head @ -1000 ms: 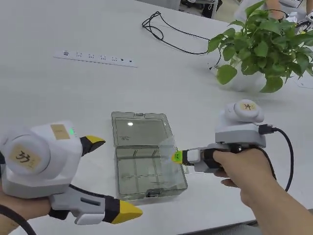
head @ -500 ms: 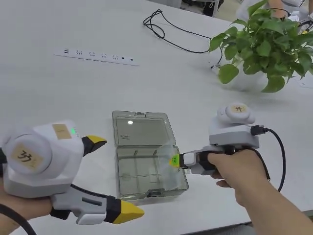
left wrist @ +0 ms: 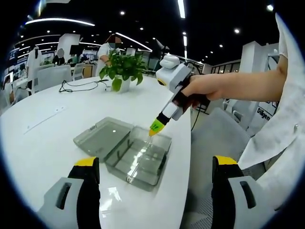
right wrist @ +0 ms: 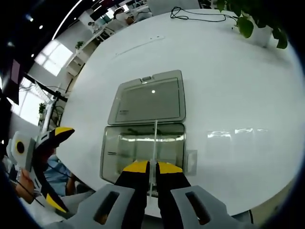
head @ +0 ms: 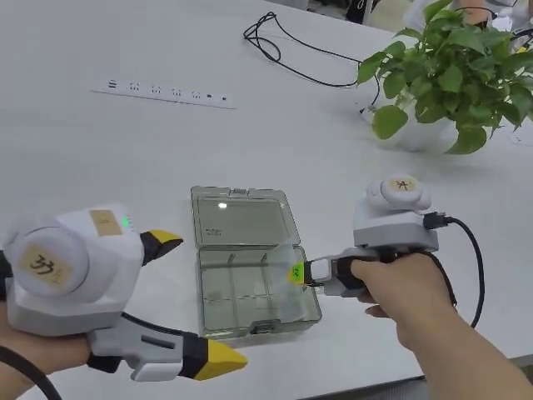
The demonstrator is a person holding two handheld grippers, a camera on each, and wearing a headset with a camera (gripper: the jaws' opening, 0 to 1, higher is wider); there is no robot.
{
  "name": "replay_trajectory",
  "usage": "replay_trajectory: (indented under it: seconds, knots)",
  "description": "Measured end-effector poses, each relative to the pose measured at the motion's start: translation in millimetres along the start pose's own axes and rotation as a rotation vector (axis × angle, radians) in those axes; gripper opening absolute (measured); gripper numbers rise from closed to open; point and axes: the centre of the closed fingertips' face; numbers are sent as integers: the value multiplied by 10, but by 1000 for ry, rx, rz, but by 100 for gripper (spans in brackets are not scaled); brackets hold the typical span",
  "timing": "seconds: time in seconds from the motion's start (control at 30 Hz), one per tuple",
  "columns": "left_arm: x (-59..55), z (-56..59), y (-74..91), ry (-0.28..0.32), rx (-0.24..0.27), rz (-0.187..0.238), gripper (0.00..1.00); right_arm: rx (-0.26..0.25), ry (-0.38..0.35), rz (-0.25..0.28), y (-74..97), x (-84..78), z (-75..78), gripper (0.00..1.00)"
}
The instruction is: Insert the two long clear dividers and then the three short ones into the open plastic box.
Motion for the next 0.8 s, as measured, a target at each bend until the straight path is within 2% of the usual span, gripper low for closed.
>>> replay_trajectory:
  seconds: [0.5,0.8]
  knots:
    - [-8,-6,4,2,0,-5,100,-17,60,-12,-20,-5,-47,7]
    - [-12,-11,-11,-2,-3,-11,100,12,77,-25,-72,-17,-90,8]
Point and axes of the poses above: the centre of the closed fingertips' face, and the gripper's own axes: y roughly backward along the fingers, z roughly to its right, x roughly out of its top, and after that the axes turned 11 degrees about -y, right-handed
